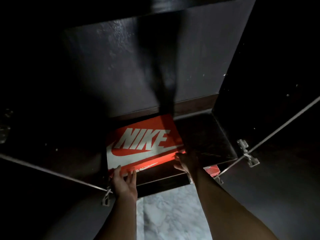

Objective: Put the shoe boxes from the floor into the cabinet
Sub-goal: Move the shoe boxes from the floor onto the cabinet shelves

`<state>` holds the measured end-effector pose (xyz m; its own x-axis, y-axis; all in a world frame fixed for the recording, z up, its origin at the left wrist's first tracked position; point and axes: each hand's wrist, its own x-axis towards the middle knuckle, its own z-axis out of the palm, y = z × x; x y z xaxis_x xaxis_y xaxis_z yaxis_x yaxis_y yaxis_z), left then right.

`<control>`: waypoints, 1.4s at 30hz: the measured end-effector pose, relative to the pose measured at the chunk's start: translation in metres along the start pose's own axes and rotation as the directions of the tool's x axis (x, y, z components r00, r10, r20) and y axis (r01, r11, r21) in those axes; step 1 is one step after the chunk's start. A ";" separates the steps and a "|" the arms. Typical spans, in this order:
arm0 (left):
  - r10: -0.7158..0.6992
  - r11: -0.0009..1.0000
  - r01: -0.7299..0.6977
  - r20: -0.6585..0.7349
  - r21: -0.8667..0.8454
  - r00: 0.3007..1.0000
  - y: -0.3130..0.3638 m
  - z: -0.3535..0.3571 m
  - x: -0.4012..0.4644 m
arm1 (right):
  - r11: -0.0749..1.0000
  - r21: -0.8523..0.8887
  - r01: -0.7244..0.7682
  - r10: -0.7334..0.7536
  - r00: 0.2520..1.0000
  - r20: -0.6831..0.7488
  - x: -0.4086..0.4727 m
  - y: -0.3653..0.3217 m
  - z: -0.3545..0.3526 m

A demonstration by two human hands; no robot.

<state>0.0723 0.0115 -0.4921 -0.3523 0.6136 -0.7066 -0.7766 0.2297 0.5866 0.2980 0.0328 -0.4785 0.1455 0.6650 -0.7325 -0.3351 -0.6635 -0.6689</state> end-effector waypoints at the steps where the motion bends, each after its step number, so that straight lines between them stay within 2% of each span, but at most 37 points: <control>1: 0.009 1.000 -0.009 0.002 0.004 1.000 0.003 0.003 0.002 | 0.999 -0.027 0.021 -0.021 1.000 -0.008 -0.003 0.003 0.002; 5: 0.038 0.998 -0.039 0.026 0.046 0.999 0.019 0.008 0.009 | 0.998 -0.052 0.024 -0.025 0.999 -0.023 -0.015 0.014 0.000; 8: 0.009 0.992 -0.017 0.063 0.122 0.998 0.024 0.008 0.006 | 0.997 -0.077 0.017 -0.021 0.998 -0.058 -0.033 0.034 -0.020; 10: -0.023 0.941 0.006 0.047 0.337 0.999 0.011 0.005 -0.010 | 0.993 -0.120 0.000 -0.019 0.988 -0.154 -0.052 0.055 -0.040; 11: -0.039 0.866 0.013 0.042 0.499 0.998 0.000 0.000 -0.022 | 0.991 -0.132 -0.031 0.003 0.978 -0.207 -0.062 0.069 -0.052; 13: -0.093 0.630 -0.010 0.088 0.777 0.992 -0.030 -0.018 -0.053 | 0.982 -0.138 -0.132 0.088 0.954 -0.286 -0.091 0.100 -0.074; 15: -0.218 0.358 -0.047 0.133 0.933 0.967 -0.062 -0.040 -0.089 | 0.966 -0.149 -0.213 0.153 0.929 -0.337 -0.131 0.132 -0.103; 17: -0.356 0.108 -0.085 0.118 0.991 0.927 -0.094 -0.057 -0.132 | 0.951 -0.169 -0.260 0.174 0.899 -0.402 -0.172 0.165 -0.139; 19: -0.495 -0.081 -0.179 0.117 0.980 0.861 -0.124 -0.065 -0.180 | 0.947 -0.143 -0.286 0.191 0.865 -0.465 -0.218 0.188 -0.177; 21: -0.610 -0.182 -0.313 0.143 0.932 0.780 -0.155 -0.067 -0.230 | 0.954 -0.082 -0.290 0.204 0.822 -0.531 -0.262 0.208 -0.220; 25: -0.772 -0.224 -0.541 0.191 0.811 0.606 -0.215 -0.060 -0.328 | 0.967 0.046 -0.251 0.218 0.718 -0.662 -0.340 0.235 -0.307; 29: -0.843 -0.295 -0.700 0.168 0.650 0.512 -0.285 -0.048 -0.401 | 0.964 0.210 -0.162 0.265 0.591 -0.762 -0.396 0.255 -0.391; 32: -0.859 -0.382 -0.753 0.094 0.535 0.503 -0.360 -0.051 -0.420 | 0.947 0.275 -0.164 0.319 0.542 -0.777 -0.403 0.289 -0.463; 35: -0.865 -0.424 -0.792 0.063 0.439 0.498 -0.454 -0.062 -0.418 | 0.919 0.335 -0.209 0.395 0.503 -0.769 -0.370 0.347 -0.544; 39: -0.817 -0.508 -0.764 0.060 0.398 0.573 -0.596 -0.074 -0.398 | 0.894 0.404 -0.196 0.446 0.488 -0.750 -0.293 0.434 -0.648; 42: -0.805 -0.525 -0.774 0.091 0.354 0.587 -0.706 -0.084 -0.347 | 0.868 0.479 -0.130 0.480 0.467 -0.743 -0.235 0.486 -0.707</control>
<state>0.6991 -0.4270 -0.6943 0.4659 0.2443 -0.8504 0.8650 -0.3284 0.3795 0.7588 -0.6879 -0.7206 0.5987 -0.2628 -0.7567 -0.7557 -0.4986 -0.4247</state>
